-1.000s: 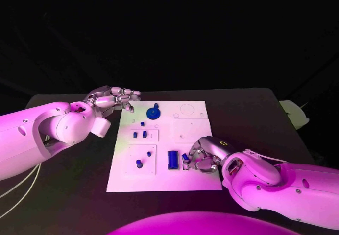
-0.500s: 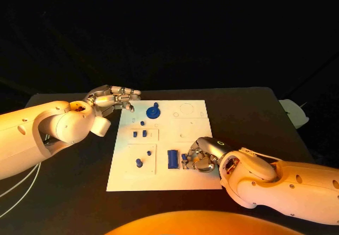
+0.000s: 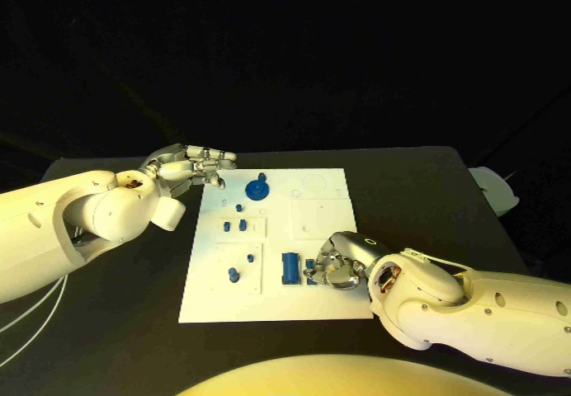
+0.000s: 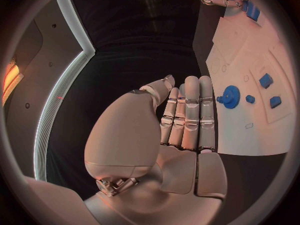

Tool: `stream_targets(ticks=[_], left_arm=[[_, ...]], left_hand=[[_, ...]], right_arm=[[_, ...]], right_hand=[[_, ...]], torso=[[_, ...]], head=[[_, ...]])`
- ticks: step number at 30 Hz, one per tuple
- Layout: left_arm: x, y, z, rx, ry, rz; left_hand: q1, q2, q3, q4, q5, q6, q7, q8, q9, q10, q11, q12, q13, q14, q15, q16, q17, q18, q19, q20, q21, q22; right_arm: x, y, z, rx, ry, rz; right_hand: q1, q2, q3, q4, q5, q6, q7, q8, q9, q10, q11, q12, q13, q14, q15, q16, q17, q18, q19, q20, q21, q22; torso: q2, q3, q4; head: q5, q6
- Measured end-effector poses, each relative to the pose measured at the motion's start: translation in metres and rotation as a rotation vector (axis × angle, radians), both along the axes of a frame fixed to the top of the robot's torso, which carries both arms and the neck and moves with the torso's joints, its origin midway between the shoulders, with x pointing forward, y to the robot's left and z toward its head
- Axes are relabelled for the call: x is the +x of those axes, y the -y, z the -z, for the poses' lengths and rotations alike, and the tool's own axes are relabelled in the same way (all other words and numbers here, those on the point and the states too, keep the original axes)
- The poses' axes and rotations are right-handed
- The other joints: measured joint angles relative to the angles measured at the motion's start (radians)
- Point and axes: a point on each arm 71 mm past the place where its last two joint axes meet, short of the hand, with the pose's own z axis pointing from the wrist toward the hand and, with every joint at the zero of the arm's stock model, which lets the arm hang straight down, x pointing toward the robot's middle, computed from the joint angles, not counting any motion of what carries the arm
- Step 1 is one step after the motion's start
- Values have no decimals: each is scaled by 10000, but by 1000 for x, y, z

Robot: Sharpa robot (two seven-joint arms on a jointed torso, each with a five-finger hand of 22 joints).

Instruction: Assemble the parts on the task board

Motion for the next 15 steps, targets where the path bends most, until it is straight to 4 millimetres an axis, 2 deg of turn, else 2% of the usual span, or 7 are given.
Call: stream_targets(ticks=[3,8,15], left_arm=[[0,0,0,3,-3,-2],[0,-1,0,8,-11,-6],[0,-1,0,14,-22,-5]], left_hand=[[0,0,0,0,0,0,0,0,0,0,0,0,0,0,0,0,0,0,0,0,0,0],[0,0,0,0,0,0,0,0,0,-25,24,9,-1,0,0,0,-2,0,0,0,0,-2],[0,0,-25,25,0,0,0,0,0,-54,54,49,-2,0,0,0,-12,0,0,0,-36,-14]], right_arm=[[0,0,0,-2,-11,-4],[-1,0,0,7,-20,-10],[-3,0,-2,41,15,-21]], right_hand=[[-133,-8,-421,195,186,0,0,0,33,0,0,25,0,0,0,0,0,0,0,0,0,-1],[-184,44,-892,399,32,0,0,0,62,0,0,39,0,0,0,0,-1,0,0,0,0,-1],[-293,152,-1185,443,-46,0,0,0,87,0,0,38,-1,0,0,0,-2,-1,0,0,0,-1]], torso=[[0,0,-1],[1,0,-1],[2,4,-1]], head=[[1,-7],[1,-29],[-4,-34]])
